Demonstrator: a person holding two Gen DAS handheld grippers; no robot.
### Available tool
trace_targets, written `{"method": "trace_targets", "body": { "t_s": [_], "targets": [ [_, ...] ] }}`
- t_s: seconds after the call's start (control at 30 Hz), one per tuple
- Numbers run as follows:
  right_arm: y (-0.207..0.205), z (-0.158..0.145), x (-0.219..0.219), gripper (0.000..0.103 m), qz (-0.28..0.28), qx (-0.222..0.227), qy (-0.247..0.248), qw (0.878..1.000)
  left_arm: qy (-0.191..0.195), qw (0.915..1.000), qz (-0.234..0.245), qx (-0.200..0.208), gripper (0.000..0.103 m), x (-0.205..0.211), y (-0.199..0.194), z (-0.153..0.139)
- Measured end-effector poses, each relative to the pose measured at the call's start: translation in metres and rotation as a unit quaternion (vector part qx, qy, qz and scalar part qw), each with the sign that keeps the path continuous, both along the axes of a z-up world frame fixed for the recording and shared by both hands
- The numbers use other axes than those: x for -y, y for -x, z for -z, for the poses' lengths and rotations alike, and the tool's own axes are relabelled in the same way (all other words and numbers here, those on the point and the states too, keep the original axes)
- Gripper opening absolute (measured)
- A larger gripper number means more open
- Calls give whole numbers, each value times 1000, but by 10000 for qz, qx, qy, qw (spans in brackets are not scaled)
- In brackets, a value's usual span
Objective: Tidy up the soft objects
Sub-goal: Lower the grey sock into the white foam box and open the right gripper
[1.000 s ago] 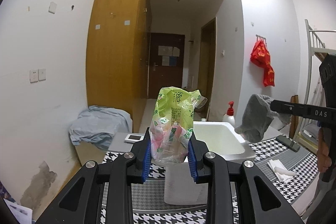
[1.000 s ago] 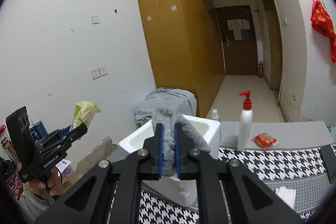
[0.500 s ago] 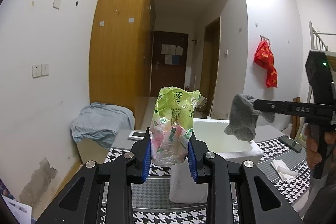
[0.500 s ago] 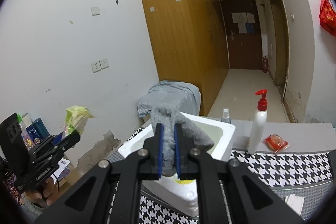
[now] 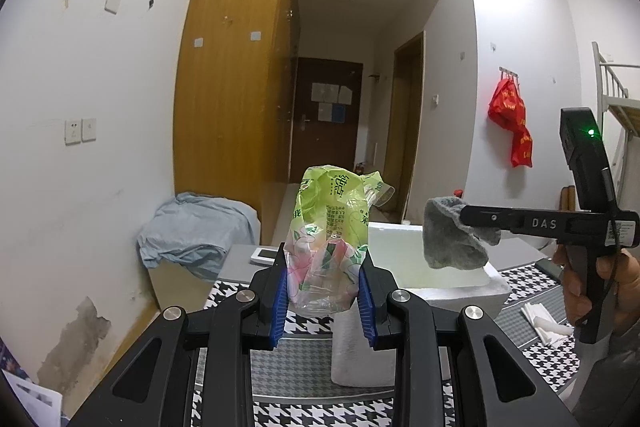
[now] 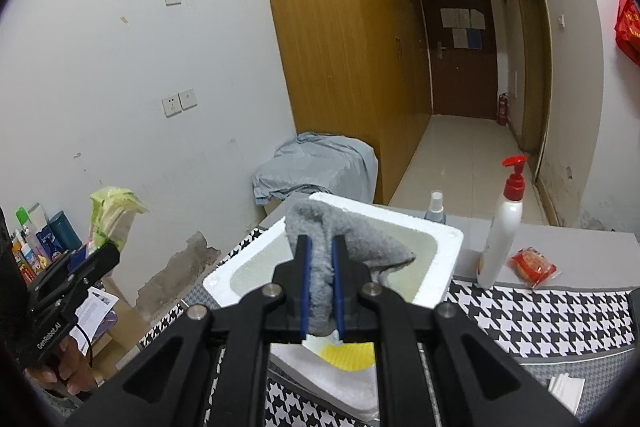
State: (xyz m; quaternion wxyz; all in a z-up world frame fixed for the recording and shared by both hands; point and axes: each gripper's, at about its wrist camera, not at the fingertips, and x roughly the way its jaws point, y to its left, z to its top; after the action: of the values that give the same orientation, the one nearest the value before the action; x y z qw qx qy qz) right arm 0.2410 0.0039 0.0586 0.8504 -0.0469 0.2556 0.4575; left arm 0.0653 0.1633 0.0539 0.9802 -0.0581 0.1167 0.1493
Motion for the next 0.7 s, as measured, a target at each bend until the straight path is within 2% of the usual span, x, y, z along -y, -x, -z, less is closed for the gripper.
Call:
{"method": "trace_targets", "body": {
  "t_s": [0.07,0.1,0.13,0.2,0.5,0.7],
  "targets": [
    [-2,2,-4,20,88,40,111,9999,-6,10000,-17,-8,31,0,0,0],
    [-3,4,-6,34,143,64,194,9997,-6,10000,-22,-8,31,0,0,-1],
    [-4,5,-8,57,159,55,227,9996,-3,10000,-24,-4,31,-1,0,-1],
    [-6,7,-9,77,139,23,199,9997,-23,10000,-36,-3,31,1,-1,-1],
    [-3,7,-2,79,309,83,176,9993,-3,9999,84,-104,31,2,-15,-1],
    [-4,5,16,84,432,119,95,9989,60,9996,179,-190,31,1,-29,1]
  ]
}}
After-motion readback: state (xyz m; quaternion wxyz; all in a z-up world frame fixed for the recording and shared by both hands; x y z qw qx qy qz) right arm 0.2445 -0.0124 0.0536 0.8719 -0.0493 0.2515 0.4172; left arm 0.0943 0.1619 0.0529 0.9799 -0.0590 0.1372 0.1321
